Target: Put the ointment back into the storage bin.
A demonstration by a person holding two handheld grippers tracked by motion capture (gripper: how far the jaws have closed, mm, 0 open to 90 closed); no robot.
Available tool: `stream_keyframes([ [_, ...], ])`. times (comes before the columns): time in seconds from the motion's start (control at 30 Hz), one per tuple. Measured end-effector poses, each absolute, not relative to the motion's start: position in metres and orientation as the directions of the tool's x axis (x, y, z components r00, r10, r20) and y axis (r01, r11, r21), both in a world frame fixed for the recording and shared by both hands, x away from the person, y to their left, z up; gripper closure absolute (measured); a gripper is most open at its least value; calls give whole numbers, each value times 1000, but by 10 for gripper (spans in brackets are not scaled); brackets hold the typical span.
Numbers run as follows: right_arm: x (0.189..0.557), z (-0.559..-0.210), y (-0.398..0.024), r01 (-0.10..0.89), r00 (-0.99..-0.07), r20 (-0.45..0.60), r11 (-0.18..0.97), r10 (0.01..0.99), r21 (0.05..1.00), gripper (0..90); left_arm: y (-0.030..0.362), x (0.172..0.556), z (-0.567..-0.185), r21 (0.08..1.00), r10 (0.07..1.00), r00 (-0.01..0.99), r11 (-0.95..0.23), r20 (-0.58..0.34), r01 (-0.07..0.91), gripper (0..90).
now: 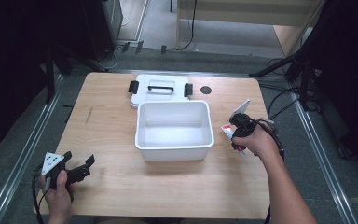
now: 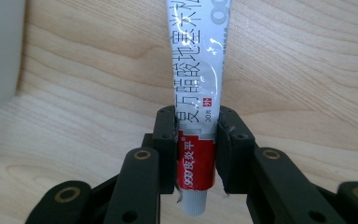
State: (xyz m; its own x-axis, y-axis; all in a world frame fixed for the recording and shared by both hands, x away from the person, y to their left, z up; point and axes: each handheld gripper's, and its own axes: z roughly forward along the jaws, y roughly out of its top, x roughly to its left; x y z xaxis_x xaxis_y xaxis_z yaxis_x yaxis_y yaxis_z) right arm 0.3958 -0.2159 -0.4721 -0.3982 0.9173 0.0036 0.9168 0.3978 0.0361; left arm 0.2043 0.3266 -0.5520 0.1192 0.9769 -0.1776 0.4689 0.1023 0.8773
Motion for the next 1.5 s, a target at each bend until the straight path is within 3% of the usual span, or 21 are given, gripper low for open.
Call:
stream_keyframes([
  [0.73,397,-402,-201,913,-404,27,402,914,74,729,327,204,-552,879,975,125,105,-182,465,76],
  [1.5,399,-354,-169,892,-445,29,441,895,97,728,328,205,-552,877,974,126,111,-190,467,76],
])
